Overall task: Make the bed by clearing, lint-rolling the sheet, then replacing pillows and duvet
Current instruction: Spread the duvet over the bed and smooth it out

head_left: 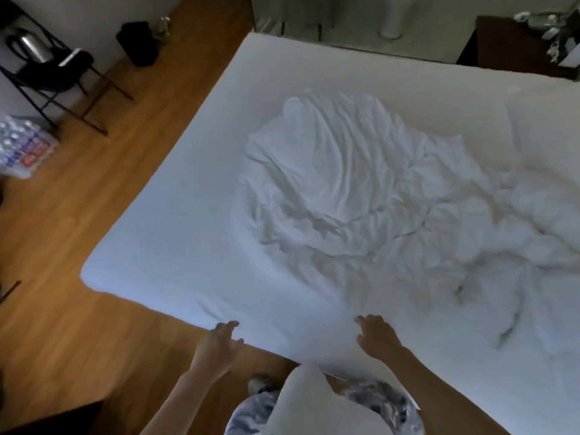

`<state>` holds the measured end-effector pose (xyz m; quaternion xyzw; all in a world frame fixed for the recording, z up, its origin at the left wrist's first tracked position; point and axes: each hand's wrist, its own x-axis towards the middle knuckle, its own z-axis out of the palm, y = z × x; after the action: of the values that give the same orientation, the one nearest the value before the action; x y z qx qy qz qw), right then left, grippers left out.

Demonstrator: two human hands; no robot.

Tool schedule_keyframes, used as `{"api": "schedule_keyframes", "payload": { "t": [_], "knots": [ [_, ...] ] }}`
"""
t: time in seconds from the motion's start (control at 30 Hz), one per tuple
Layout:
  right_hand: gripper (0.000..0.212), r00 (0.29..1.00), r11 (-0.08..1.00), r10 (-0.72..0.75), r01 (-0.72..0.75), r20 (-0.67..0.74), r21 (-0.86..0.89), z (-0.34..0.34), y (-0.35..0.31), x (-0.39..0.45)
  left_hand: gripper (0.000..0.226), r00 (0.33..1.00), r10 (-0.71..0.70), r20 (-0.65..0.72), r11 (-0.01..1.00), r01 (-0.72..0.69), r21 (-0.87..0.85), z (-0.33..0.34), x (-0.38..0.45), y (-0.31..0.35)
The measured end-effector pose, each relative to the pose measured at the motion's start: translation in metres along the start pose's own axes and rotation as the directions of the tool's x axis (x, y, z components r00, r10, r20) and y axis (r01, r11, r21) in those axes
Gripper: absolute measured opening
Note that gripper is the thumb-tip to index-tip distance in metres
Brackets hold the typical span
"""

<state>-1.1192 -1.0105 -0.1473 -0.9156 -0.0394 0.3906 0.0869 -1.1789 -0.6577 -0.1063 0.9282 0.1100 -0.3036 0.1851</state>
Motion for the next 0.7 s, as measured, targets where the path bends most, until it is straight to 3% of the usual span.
{"api": "schedule_keyframes", "payload": {
  "t": [0.17, 0.3, 0.57, 0.7],
  "knots": [
    [0.048, 0.987, 0.984, -0.162, 0.163, -0.019, 0.077, -0.016, -0.186, 0.022, 0.044, 0.993, -0.112, -0.025, 0.993, 0.111, -0.041, -0.065, -0.009, -0.141],
    [0.045, 0.972, 0.964, -0.23, 0.233, -0.042, 0.127, -0.033, -0.286, 0.05, 0.043, 0.98, -0.193, -0.049, 0.974, 0.185, -0.129, -0.101, 0.007, -0.212],
    [0.044, 0.996, 0.983, -0.085, 0.086, -0.015, 0.162, -0.01, -0.363, 0.103, 0.042, 0.995, -0.094, 0.018, 0.994, 0.095, -0.056, -0.156, 0.082, -0.275],
    [0.047, 0.996, 0.984, 0.04, -0.026, -0.078, 0.177, 0.004, -0.398, 0.164, 0.042, 0.999, -0.032, 0.034, 0.998, 0.03, 0.051, -0.196, 0.148, -0.306]
  ]
}}
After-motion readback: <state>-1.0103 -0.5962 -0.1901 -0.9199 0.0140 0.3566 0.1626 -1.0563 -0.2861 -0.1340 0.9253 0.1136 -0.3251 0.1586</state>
